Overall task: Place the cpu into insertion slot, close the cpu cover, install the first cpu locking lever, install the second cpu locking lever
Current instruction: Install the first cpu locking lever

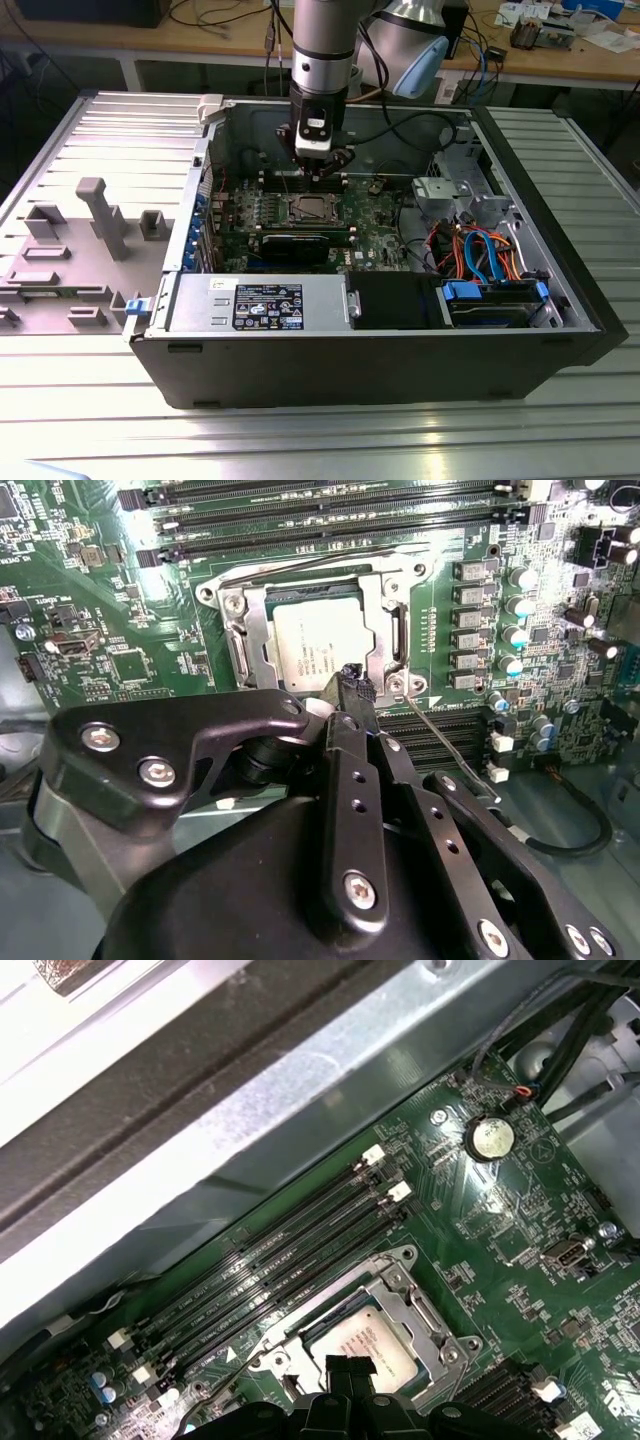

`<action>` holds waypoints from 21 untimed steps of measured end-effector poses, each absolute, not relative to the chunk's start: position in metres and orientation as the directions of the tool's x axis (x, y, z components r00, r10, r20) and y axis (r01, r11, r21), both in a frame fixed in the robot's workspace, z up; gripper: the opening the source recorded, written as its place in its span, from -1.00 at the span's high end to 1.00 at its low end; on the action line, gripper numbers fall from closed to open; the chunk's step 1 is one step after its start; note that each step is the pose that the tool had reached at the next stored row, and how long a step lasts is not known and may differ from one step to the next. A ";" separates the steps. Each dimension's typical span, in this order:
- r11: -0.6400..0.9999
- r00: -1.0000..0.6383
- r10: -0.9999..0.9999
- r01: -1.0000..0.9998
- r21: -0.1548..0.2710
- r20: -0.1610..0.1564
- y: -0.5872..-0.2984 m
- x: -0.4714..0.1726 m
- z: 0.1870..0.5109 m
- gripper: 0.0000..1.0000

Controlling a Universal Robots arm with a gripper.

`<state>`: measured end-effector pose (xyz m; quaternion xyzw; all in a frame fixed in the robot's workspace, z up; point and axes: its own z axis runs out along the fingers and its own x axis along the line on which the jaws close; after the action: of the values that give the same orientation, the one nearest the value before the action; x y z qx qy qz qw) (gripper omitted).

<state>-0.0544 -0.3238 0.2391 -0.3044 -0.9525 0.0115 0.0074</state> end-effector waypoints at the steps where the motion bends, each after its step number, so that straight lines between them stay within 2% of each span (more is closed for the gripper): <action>1: 0.815 -0.815 0.579 0.579 -0.026 0.007 -0.324 -0.054 0.239 0.79; 21: 0.835 -0.835 0.550 0.549 -0.022 0.010 -0.324 -0.054 0.239 0.79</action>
<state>-0.0544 -0.3238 0.2391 -0.2868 -0.9579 0.0093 0.0079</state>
